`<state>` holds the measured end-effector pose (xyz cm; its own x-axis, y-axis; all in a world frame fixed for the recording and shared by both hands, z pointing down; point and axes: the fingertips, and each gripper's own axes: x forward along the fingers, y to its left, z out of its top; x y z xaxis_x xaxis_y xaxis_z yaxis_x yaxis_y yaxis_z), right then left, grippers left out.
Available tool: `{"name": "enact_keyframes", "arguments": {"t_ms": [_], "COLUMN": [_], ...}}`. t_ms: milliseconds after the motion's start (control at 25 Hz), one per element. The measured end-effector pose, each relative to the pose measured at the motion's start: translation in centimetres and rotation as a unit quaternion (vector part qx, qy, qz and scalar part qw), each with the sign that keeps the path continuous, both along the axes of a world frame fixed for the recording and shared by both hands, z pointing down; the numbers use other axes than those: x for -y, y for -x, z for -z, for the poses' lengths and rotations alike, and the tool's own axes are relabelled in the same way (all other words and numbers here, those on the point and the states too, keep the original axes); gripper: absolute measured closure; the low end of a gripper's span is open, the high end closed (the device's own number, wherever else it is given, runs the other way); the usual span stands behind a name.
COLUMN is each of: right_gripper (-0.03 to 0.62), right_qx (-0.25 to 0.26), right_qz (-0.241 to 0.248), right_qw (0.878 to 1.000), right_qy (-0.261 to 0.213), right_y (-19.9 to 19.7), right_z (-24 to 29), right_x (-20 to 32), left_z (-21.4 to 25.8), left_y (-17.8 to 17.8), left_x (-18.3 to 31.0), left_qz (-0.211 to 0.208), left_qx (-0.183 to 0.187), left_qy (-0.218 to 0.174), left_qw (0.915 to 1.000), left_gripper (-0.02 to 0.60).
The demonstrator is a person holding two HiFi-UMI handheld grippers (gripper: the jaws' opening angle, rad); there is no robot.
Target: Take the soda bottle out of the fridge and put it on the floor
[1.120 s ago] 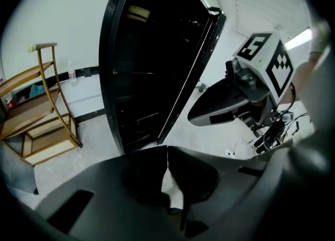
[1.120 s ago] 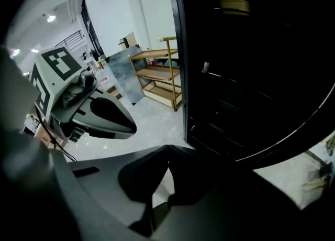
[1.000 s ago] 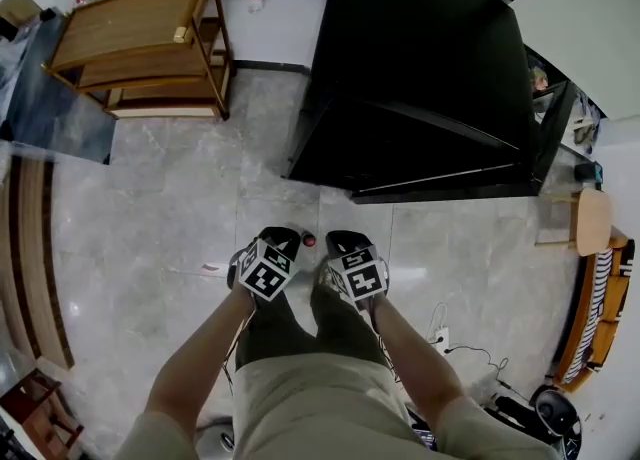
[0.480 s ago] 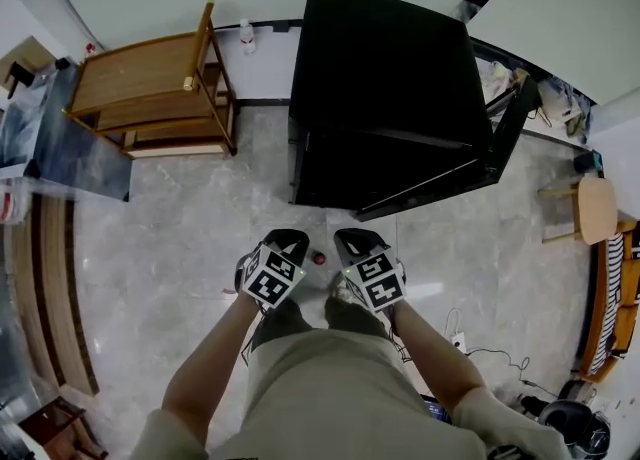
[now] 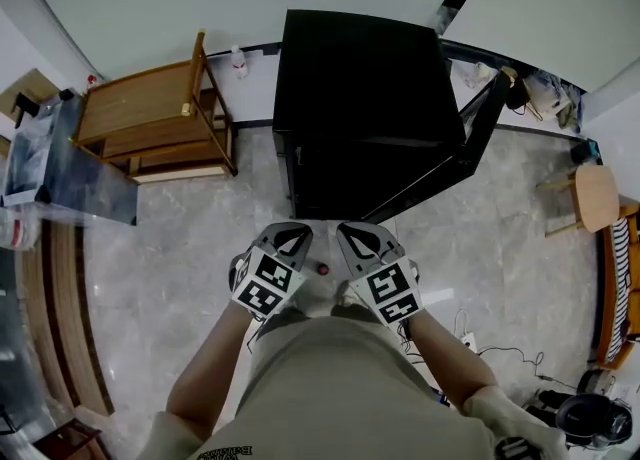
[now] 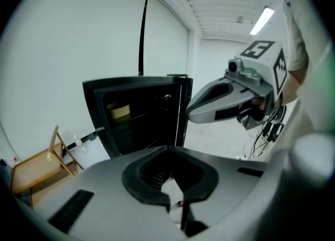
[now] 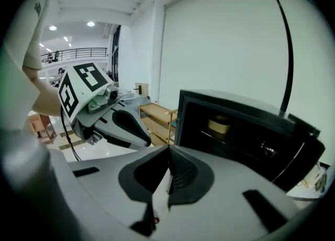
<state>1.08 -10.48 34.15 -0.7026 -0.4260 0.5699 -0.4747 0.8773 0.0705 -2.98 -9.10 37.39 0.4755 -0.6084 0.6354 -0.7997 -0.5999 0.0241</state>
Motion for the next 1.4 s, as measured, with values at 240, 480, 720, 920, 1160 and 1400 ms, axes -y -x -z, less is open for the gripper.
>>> {"name": "enact_keyframes", "arguments": {"t_ms": [240,480,720,920,1160,1400], "right_gripper": [0.599,0.599,0.599,0.599,0.599,0.599], "right_qx": [0.065,0.138,0.204,0.242,0.25,0.242], "right_qz": [-0.033,-0.046,-0.038,-0.044,-0.072,-0.087], "right_qw": [0.997,0.989,0.975,0.96,0.947,0.942], "right_qy": [-0.018,-0.027,-0.078,-0.132,-0.191,-0.216], "right_y": [-2.1,-3.6,-5.1,-6.9,-9.8,-11.8], "right_z": [5.7,12.8,20.9,26.5,30.5,31.3], "right_x": [0.9,1.4,1.0,0.7,1.1,1.6], "left_z": [7.0,13.9,22.6,27.8,31.0,31.4], "left_y": [-1.4,-1.6,-2.6,-3.1,-3.3,-3.0], "left_x": [0.5,1.0,0.6,0.3,0.0,0.1], "left_qz": [-0.014,-0.019,-0.013,-0.027,-0.03,-0.017], "left_qx": [-0.019,0.003,-0.03,-0.033,-0.028,-0.022], "left_qy": [-0.06,-0.142,-0.246,-0.297,-0.317,-0.323], "left_qw": [0.9979,0.9897,0.9687,0.9539,0.9476,0.9461], "left_gripper": [0.574,0.574,0.574,0.574,0.574,0.574]}}
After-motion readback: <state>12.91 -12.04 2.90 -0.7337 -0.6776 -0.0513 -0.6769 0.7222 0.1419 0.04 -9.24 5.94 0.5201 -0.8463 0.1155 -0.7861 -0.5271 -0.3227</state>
